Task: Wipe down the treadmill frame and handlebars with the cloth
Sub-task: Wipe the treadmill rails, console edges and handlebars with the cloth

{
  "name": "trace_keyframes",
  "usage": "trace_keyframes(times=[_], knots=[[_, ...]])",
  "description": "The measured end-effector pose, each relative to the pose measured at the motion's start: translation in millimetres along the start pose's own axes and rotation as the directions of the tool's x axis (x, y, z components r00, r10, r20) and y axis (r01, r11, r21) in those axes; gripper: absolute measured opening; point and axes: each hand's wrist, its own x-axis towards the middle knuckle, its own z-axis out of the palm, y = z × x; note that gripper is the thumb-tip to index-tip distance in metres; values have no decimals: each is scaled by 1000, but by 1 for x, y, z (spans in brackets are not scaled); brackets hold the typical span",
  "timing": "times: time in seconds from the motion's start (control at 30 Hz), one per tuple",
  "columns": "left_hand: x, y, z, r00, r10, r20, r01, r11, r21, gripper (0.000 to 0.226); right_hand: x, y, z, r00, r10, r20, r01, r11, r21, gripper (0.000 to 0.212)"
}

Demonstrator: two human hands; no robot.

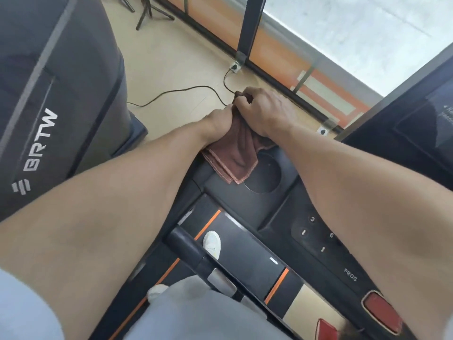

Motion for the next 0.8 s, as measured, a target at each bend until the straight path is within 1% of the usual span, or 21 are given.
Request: trace_keyframes(times=[0.13, 0.2, 0.27, 0.3, 0.4, 0.47, 0.5, 0.57, 0.63, 0.7, 0.73, 0.8], knots=[[-23, -20, -3, 1000, 7, -17, -6, 999, 39, 71, -18, -4, 7, 990, -142, -16, 141, 988, -58, 44], [-37, -32, -6, 999, 9, -44, -5, 995, 103, 72, -30, -12, 14, 983, -180, -23, 177, 978, -110, 49], [-51, -46, -8, 997, 53, -63, -40, 981, 189, 65, -49, -23, 22, 982, -185, -34, 179, 974, -138, 55], [-59, -53, -8, 992, 100, -76, -79, 967, 241, 61, -62, -28, 26, 983, -181, -41, 174, 976, -133, 57], [-90, -75, -4, 964, 235, -125, -173, 910, 378, 53, -109, -40, 36, 994, -107, -33, 104, 991, -83, 62], [-115, -91, 3, 919, 368, -138, -257, 829, 497, 52, -147, -48, 40, 999, -32, -11, 31, 995, -93, 60], [-124, -100, 6, 884, 450, -130, -308, 767, 562, 55, -166, -52, 41, 1000, -1, -31, -2, 995, -96, 59], [-137, -114, 11, 820, 567, -74, -391, 651, 651, 61, -198, -56, 35, 990, 48, -132, -54, 997, -48, 56], [-147, -121, 14, 787, 616, 15, -445, 552, 705, 61, -225, -58, 22, 972, 139, -189, -128, 989, 71, 55], [-159, -122, 21, 744, 660, 106, -514, 463, 722, 65, -255, -62, 13, 963, 209, -172, -168, 959, 228, 56], [-164, -122, 27, 727, 667, 162, -546, 419, 726, 69, -271, -64, 12, 962, 222, -160, -165, 937, 308, 56], [-170, -119, 42, 707, 655, 267, -600, 354, 717, 70, -301, -66, 14, 951, 236, -199, -139, 902, 408, 55]])
